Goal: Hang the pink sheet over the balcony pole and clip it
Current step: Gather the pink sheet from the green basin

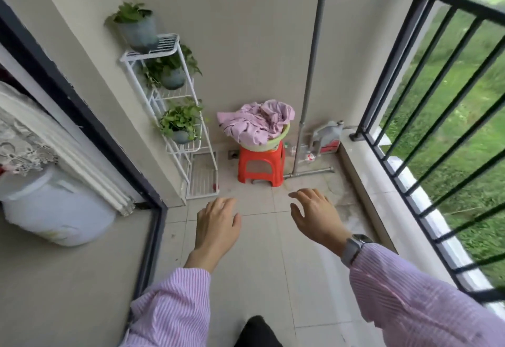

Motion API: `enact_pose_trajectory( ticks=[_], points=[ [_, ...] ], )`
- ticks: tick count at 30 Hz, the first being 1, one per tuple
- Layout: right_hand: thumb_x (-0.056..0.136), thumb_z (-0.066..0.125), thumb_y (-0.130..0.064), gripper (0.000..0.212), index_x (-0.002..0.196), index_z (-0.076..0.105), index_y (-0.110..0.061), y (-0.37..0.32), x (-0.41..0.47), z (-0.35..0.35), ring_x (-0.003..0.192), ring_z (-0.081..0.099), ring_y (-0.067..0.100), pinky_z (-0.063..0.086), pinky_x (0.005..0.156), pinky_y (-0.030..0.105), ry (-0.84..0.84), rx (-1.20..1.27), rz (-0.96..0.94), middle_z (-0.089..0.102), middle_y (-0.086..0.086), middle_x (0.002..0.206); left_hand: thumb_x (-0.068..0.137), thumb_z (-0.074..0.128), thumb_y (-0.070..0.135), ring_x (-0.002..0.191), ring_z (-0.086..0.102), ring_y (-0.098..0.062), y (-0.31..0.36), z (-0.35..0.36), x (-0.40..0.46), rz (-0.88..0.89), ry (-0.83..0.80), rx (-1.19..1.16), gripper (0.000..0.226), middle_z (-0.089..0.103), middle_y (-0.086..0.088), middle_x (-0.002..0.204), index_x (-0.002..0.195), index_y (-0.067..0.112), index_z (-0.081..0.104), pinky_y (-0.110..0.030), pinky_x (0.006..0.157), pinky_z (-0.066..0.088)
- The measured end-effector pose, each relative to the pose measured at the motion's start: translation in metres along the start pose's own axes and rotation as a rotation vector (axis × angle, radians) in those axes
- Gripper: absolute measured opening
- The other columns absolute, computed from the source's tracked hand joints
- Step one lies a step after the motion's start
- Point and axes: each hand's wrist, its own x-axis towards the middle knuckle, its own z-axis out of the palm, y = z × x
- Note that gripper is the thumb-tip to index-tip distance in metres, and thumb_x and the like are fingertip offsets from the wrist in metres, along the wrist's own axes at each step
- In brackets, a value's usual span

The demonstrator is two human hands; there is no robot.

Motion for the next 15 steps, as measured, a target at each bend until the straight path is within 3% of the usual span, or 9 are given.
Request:
enact_pose_trajectory(
  ticks=[9,15],
  points=[
    [0.090,0.048,-0.037,0.037,0.122,0.052,-0.020,0.039,0.233,0.063,0.117,0.046,0.025,0.038,0.094,0.037,-0.090,-0.032,0.061,0.054,0.002,0.124,0.088,0.049,0.024,0.112,0.050,-0.026,-0.075,0.046,0.233,-0.033,-0.084,-0.047,0.034,0.056,-0.005,0.121,0.120,0.014,0.052,-0.036,0.093,0.039],
    [0.087,0.055,-0.029,0.034,0.117,0.056,-0.012,0.057,0.389,0.075,0.112,0.050,0.031,0.041,0.090,0.040,-0.080,-0.004,0.179,0.058,0.008,0.118,0.088,0.051,0.022,0.114,0.049,-0.027,-0.114,0.045,0.415,0.034,-0.110,-0.070,0.033,0.056,-0.007,0.120,0.120,0.012,0.053,-0.037,0.094,0.038]
  ],
)
